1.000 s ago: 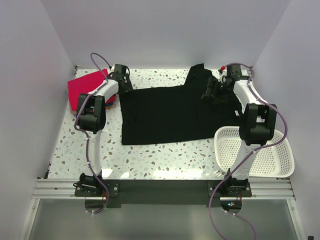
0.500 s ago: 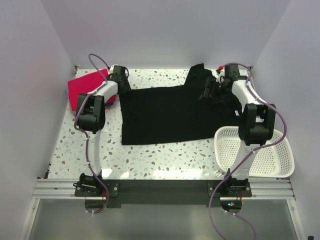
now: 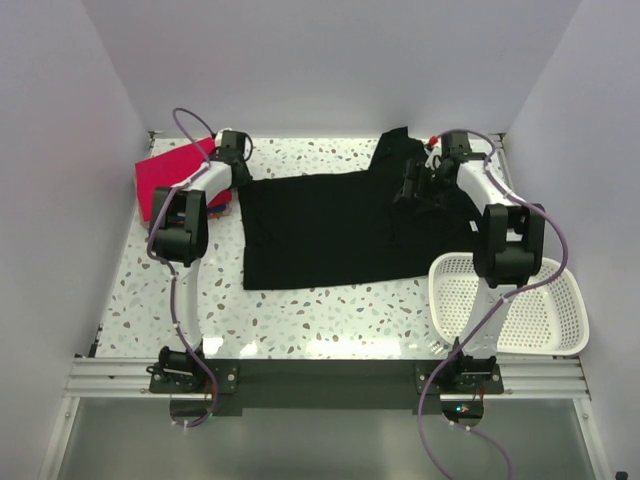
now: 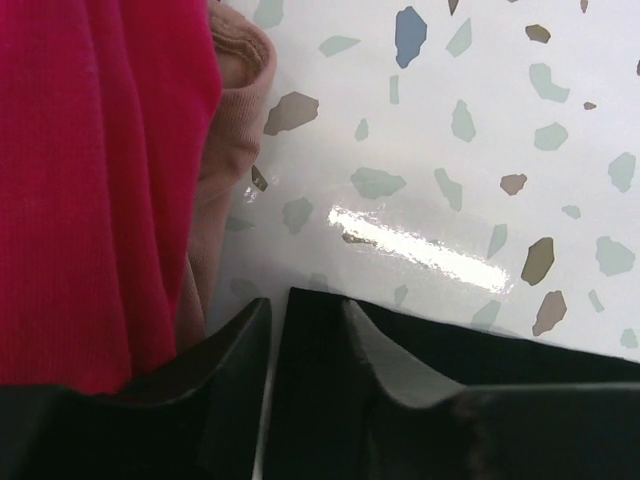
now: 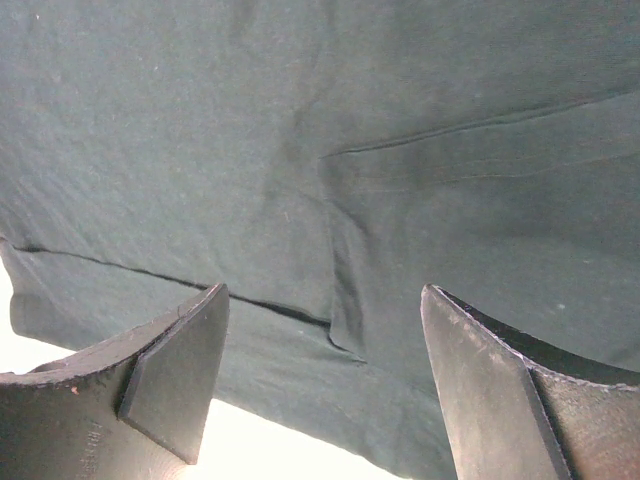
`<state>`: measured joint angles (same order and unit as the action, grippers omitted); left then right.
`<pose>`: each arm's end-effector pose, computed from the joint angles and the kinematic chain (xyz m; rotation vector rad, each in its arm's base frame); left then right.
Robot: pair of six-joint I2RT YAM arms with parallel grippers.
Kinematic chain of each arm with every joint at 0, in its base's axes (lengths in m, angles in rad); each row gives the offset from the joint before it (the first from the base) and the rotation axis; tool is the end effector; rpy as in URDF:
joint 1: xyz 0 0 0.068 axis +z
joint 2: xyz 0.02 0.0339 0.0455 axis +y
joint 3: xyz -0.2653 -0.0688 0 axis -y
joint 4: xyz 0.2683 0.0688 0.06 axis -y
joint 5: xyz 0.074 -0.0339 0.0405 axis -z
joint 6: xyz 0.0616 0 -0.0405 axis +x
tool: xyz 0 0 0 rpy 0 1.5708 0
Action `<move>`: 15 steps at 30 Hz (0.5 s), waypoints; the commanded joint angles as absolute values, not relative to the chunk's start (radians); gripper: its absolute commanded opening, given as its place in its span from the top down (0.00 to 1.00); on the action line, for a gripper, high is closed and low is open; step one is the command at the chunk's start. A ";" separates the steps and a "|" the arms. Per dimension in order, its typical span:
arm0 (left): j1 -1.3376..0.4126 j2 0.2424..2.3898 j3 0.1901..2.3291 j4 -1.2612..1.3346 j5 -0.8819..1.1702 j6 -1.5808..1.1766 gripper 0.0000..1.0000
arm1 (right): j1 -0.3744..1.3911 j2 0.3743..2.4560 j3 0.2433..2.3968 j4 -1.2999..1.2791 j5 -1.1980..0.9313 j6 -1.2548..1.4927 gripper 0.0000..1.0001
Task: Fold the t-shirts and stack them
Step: Fold the tshirt
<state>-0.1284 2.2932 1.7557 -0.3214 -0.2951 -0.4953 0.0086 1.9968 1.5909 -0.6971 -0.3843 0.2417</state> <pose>0.5413 -0.0518 0.1261 -0.5631 2.3144 0.0651 0.4587 0.0270 0.1873 0.1872 2.6618 0.5938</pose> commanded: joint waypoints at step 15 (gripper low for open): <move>-0.118 2.326 1.756 -0.250 -0.181 -0.430 1.00 | 0.018 2.245 2.115 -0.810 -0.336 0.241 0.18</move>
<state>-0.1253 2.3054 1.7557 -0.2661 -0.2203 -0.4503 0.0204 2.1757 1.9724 -0.7799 -0.3771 0.2424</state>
